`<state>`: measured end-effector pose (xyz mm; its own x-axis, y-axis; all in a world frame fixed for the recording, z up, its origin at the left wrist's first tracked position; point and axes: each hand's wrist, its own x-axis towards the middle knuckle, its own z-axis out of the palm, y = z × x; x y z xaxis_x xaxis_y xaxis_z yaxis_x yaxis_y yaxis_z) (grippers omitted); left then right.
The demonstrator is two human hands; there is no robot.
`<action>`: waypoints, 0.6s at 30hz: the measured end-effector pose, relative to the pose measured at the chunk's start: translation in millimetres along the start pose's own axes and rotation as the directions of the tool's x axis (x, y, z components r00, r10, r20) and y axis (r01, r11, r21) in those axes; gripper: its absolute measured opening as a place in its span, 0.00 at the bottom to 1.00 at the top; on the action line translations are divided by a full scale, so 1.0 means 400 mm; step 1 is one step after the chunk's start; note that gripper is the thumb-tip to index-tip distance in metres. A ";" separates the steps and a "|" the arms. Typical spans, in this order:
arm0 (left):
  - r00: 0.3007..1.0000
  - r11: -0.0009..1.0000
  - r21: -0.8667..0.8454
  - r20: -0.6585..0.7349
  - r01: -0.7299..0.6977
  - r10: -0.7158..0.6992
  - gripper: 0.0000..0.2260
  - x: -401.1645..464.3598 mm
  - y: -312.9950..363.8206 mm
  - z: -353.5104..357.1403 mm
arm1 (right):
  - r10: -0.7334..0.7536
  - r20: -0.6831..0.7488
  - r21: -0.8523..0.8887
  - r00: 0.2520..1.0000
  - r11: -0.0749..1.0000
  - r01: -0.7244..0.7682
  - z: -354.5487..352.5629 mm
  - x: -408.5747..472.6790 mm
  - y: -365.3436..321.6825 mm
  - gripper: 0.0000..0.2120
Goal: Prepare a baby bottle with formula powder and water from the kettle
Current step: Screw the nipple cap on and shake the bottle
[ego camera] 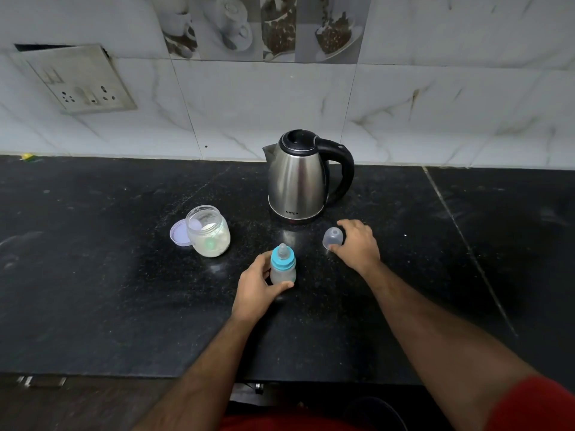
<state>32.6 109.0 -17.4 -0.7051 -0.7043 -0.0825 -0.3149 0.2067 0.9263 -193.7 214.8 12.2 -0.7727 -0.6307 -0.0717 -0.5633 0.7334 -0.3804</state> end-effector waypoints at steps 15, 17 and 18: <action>1.000 0.999 0.031 -0.007 -0.014 0.015 0.28 0.002 0.011 -0.018 | 0.007 -0.059 0.138 0.998 0.990 0.001 0.011 -0.007 -0.023 0.17; 1.000 1.000 0.028 -0.005 -0.013 0.013 0.28 0.002 0.008 -0.022 | -0.003 -0.114 0.253 0.993 0.967 0.032 0.004 -0.019 -0.041 0.18; 1.000 1.000 0.027 -0.005 -0.015 0.015 0.28 0.001 0.008 -0.021 | -0.009 -0.139 0.321 0.990 0.946 0.053 -0.002 -0.029 -0.052 0.18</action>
<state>36.7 103.4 -11.5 -0.7067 -0.7044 -0.0670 -0.3213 0.2352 0.9173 -173.3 206.9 21.6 -0.8010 -0.5957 0.0603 -0.4800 0.5787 -0.6593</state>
